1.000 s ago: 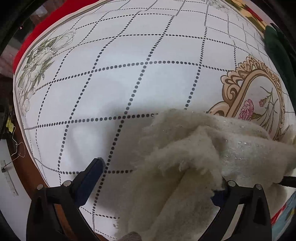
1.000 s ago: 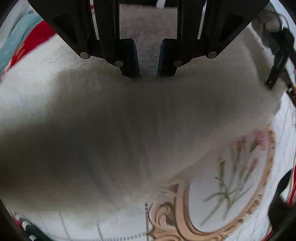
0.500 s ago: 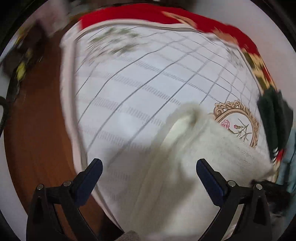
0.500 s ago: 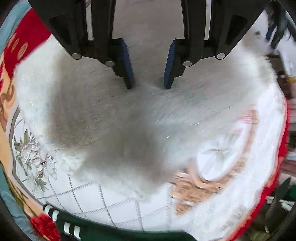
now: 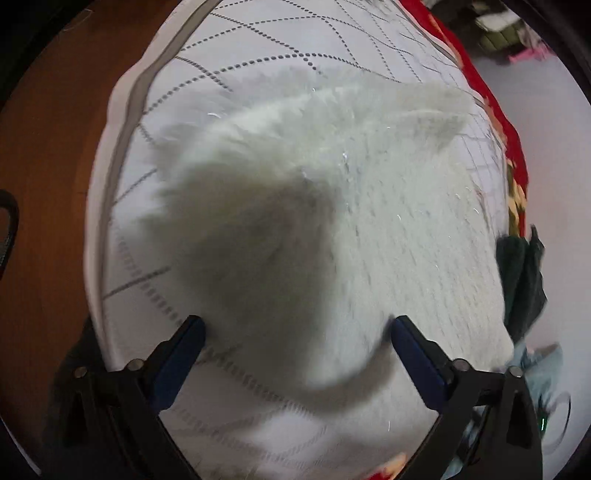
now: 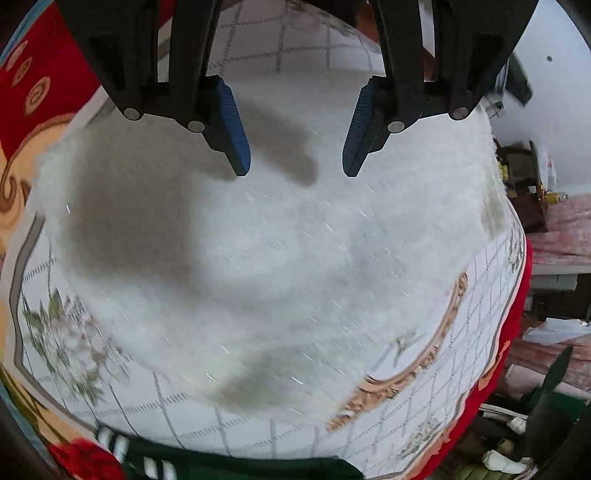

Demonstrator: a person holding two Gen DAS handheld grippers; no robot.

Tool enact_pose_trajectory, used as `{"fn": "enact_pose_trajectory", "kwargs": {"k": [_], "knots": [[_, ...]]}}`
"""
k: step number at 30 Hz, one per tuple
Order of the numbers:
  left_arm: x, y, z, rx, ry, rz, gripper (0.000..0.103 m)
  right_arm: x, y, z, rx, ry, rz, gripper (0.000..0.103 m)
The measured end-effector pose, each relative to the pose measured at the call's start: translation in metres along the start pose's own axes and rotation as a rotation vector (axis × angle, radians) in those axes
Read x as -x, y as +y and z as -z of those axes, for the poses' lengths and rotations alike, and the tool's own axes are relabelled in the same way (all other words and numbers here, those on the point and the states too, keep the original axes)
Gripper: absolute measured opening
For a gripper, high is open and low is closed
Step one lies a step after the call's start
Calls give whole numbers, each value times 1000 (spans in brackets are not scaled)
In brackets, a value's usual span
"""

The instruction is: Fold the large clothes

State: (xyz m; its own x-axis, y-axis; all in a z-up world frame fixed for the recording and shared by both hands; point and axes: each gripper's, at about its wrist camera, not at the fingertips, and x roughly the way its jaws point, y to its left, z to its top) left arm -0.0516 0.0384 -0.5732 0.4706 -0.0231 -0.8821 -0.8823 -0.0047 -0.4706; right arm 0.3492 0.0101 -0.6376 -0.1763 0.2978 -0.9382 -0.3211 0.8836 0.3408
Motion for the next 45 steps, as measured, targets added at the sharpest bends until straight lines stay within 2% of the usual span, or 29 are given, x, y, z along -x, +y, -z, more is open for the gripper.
{"fn": "enact_pose_trajectory", "kwargs": {"k": [2,3,4,5,6,9,11,13,14,15,17,19,20,21,22,23,27,29,31,32,33,35,37,38,40,42,44,45], "knots": [[3,-15,-7,-33,-101,-40,64,0,-13,10,-15,11,-11,54],[5,-26,-12,-63,-147,-53,45,-1,-17,12,-19,16,-11,54],[10,-35,-18,-101,-193,-62,38,-1,-21,13,-22,17,-12,54],[13,-41,-22,-129,-216,-61,27,5,-25,20,-23,15,-16,54],[19,-47,-31,-162,-236,-48,20,6,-27,19,-21,13,-22,54],[31,-57,-58,-226,-253,-5,19,8,-24,16,-14,2,-59,54],[28,-58,-71,-246,-234,29,22,2,-18,12,1,10,-80,54],[12,-56,-81,-250,-168,42,36,-12,-15,8,13,29,-99,54],[3,-55,-82,-245,-137,52,46,-24,-14,6,14,39,-92,54],[-3,-50,-80,-237,-113,96,58,-35,-16,4,10,56,-83,54],[-5,-54,-74,-243,-148,135,68,-59,-20,2,-13,88,-86,54],[-7,-66,-65,-279,-170,117,68,-67,-26,-2,-42,86,-111,56],[-9,-72,-62,-290,-183,111,67,-66,-28,-3,-49,91,-117,56],[-9,-77,-60,-288,-214,97,53,-66,-30,-3,-47,97,-121,56],[-9,-82,-58,-288,-238,73,33,-65,-31,-2,-39,101,-127,56],[-9,-85,-57,-297,-245,53,21,-65,-33,-2,-35,103,-137,56],[15,-100,-54,-368,-333,20,17,-48,-47,1,-61,119,-206,56],[37,-108,-53,-420,-379,21,17,-26,-58,9,-78,82,-245,56],[58,-119,-49,-483,-433,21,16,-15,-69,22,-90,68,-241,56],[64,-125,-49,-505,-451,27,16,-20,-72,27,-98,84,-247,53],[75,-133,-43,-540,-477,35,16,-31,-75,32,-108,111,-254,40],[91,-150,-26,-656,-527,43,16,-68,-86,42,-167,184,-266,17],[103,-171,5,-825,-573,47,16,-94,-105,50,-286,194,-385,14],[105,-184,31,-959,-599,41,16,-104,-120,53,-370,199,-479,9],[98,-199,72,-1156,-607,38,16,-117,-144,62,-501,227,-616,3],[80,-204,127,-1400,-561,39,16,-120,-152,68,-509,231,-657,0],[58,-197,170,-1593,-521,20,16,-121,-157,71,-505,230,-689,0],[41,-189,193,-1699,-475,7,16,-120,-159,71,-498,234,-699,0]]}}
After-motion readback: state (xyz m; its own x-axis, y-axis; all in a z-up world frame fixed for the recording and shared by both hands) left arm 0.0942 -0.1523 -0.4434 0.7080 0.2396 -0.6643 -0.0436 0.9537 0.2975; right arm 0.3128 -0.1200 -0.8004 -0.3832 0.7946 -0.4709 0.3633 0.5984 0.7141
